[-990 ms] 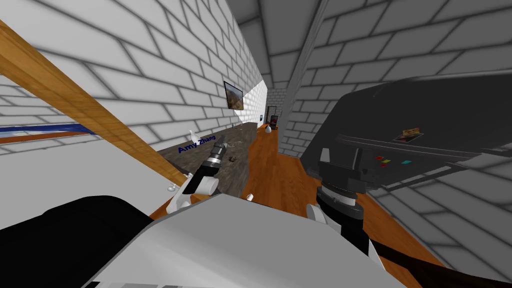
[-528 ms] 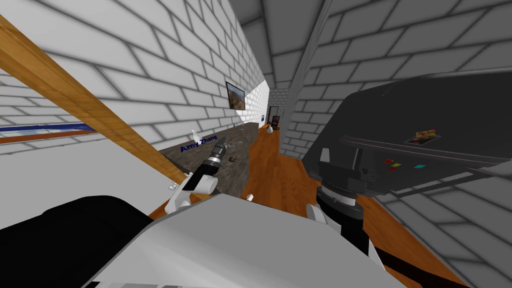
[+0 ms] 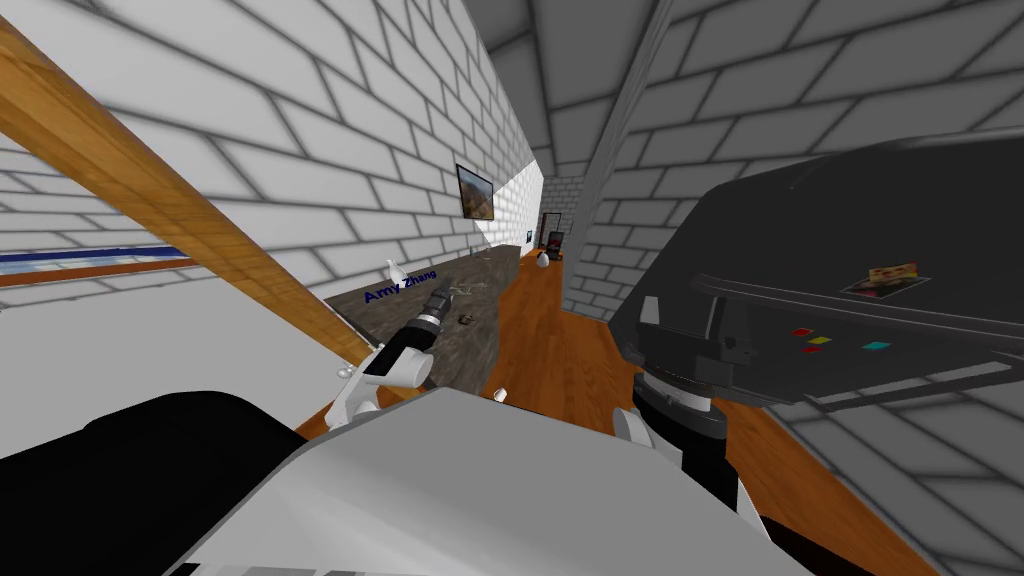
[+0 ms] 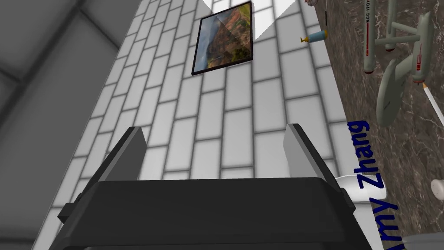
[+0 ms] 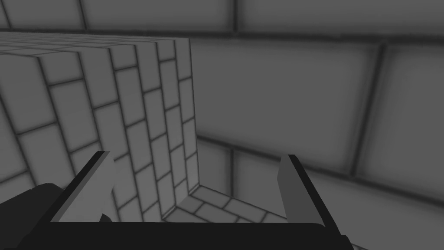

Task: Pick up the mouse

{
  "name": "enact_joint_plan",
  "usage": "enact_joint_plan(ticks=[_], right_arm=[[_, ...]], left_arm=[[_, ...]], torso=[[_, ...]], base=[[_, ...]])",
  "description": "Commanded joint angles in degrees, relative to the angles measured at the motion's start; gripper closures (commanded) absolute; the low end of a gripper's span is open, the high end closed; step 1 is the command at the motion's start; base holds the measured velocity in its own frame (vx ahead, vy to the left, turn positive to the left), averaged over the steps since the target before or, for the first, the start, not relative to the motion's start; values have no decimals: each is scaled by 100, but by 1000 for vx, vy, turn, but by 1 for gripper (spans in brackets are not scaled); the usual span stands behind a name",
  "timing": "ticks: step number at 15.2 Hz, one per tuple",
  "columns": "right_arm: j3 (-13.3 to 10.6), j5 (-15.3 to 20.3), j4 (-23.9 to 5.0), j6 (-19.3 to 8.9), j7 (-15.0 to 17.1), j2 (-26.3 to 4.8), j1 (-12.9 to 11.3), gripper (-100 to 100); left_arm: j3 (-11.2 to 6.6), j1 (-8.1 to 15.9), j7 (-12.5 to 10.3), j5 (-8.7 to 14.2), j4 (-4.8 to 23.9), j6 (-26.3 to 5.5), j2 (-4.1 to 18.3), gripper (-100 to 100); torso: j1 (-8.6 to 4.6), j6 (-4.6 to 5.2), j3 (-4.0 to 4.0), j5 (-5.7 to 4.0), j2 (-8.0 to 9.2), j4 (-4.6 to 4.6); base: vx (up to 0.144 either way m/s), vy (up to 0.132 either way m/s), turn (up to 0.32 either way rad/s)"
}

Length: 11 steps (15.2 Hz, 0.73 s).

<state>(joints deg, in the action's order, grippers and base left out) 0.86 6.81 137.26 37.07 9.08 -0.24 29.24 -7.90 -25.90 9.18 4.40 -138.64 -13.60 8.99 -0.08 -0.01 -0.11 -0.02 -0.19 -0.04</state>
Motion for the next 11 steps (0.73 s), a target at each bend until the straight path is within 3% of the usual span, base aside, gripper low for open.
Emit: enact_joint_plan(ticks=[1,7,11], right_arm=[[0,0,0,0,0,0,0,0],[0,0,0,0,0,0,0,0],[0,0,0,0,0,0,0,0]], left_arm=[[-40,-8,39,36,-40,-286,-5,-100],[-101,-3,87,88,-73,-893,-8,-100],[-227,2,192,197,-128,-1467,-6,-100]], torso=[[0,0,0,0,0,0],[0,2,-1,0,-1,-1],[1,2,-2,0,-2,-1]], base=[[55,-34,89],[36,-22,32],[47,-24,56]])
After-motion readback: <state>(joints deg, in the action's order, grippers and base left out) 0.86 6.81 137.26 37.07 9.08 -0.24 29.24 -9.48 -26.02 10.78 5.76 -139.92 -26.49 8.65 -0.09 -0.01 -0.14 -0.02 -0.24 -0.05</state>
